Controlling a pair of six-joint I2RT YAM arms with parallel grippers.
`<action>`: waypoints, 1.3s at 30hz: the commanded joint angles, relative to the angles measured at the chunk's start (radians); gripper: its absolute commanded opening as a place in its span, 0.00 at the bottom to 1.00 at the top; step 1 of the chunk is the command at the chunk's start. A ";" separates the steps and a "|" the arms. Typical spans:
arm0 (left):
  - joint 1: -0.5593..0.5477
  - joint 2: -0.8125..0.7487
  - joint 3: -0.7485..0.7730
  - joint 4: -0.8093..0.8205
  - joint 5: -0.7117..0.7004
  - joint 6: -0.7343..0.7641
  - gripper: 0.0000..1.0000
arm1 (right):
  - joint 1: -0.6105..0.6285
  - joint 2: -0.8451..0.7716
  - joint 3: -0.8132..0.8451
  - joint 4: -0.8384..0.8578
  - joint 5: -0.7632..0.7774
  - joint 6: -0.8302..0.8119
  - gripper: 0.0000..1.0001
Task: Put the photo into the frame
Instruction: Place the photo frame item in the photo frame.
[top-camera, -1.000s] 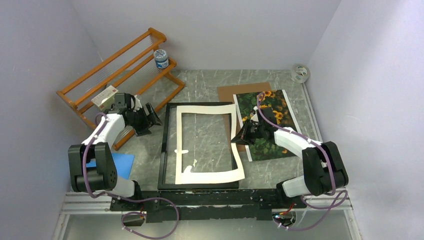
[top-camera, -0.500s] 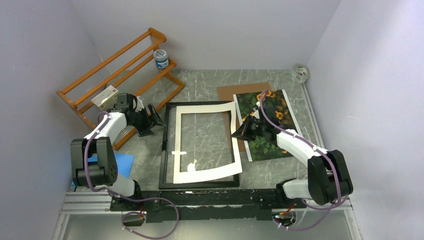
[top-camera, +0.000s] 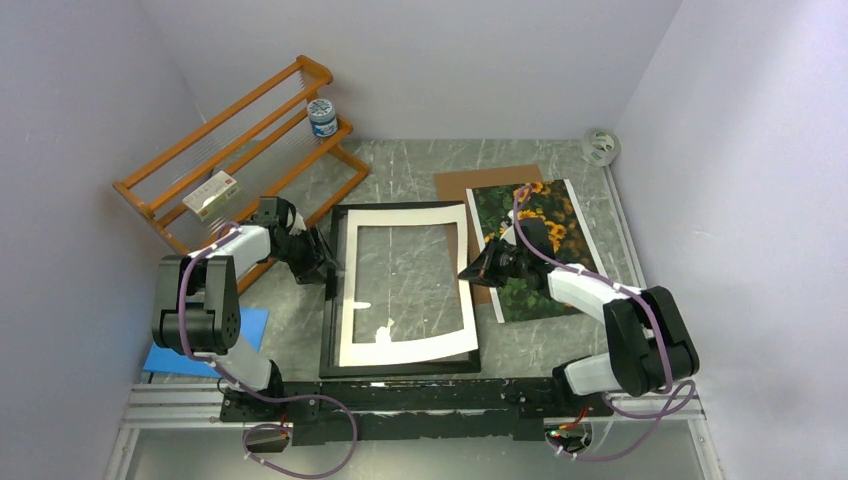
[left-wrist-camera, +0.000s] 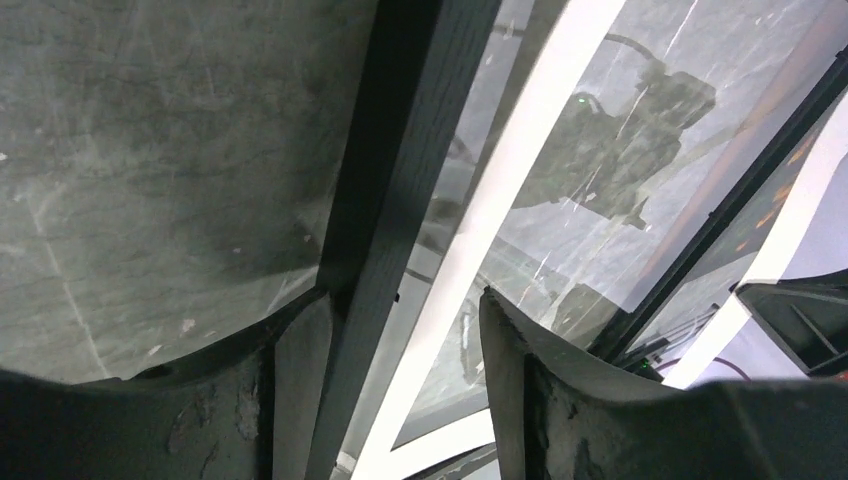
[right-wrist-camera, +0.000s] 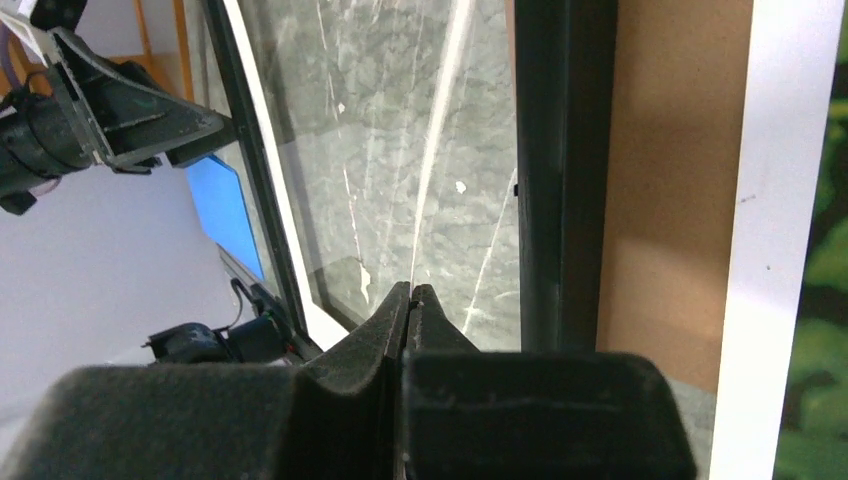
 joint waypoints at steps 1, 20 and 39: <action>-0.024 0.020 0.003 0.049 0.020 -0.032 0.60 | 0.000 0.025 -0.004 0.089 -0.049 -0.118 0.00; -0.045 0.041 0.012 0.144 0.014 -0.094 0.68 | 0.000 0.093 -0.032 0.193 -0.076 -0.096 0.05; -0.045 -0.099 0.017 0.066 -0.156 -0.078 0.85 | 0.006 0.026 0.121 -0.234 0.008 -0.256 0.66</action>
